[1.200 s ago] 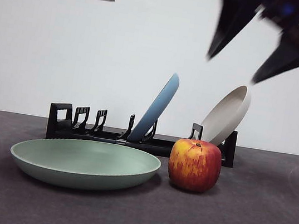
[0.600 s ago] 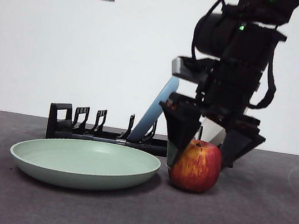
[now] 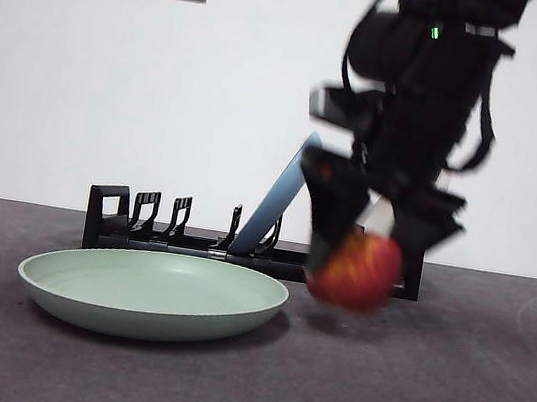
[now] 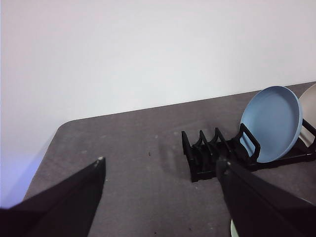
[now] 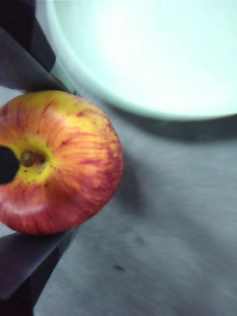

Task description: Take the green plate from the plate rack,put the plate on the table,take the apple from the table,put the apple in the plate

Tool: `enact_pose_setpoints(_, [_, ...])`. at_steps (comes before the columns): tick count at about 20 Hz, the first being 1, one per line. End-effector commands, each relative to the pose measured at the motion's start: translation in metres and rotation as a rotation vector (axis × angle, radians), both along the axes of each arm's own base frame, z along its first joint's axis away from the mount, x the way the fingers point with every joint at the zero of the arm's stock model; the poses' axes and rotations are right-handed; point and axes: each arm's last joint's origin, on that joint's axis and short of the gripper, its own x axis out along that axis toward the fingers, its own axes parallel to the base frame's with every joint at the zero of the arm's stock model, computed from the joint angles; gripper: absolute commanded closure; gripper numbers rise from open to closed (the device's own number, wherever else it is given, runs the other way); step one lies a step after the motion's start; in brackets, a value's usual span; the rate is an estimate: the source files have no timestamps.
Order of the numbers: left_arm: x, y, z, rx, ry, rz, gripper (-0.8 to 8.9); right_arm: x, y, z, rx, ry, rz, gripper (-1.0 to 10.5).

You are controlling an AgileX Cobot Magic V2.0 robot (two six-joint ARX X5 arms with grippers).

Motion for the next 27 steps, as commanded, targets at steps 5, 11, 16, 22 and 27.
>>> enact_pose_setpoints(5, [0.004,-0.004,-0.001,0.0,0.011,0.004,4.37,-0.002,0.064,0.08,0.264,-0.174,0.161,9.6])
enact_pose_setpoints(11, [0.007,-0.007,-0.002,0.017,0.03,0.001,4.37,0.004,0.109,0.047,0.2,-0.146,0.207,9.6])
enact_pose_setpoints(16, [0.007,-0.007,-0.003,0.02,0.033,0.0,4.37,0.017,0.12,-0.013,0.087,-0.053,0.2,9.6])
enact_pose_setpoints(22, [0.007,-0.007,-0.005,0.034,0.047,0.001,4.37,0.017,0.119,-0.037,0.014,0.023,0.214,8.6])
enact_pose_setpoints(27, [0.01,-0.01,-0.006,0.048,0.064,0.001,4.37,0.018,0.119,-0.036,0.007,0.004,0.201,4.1])
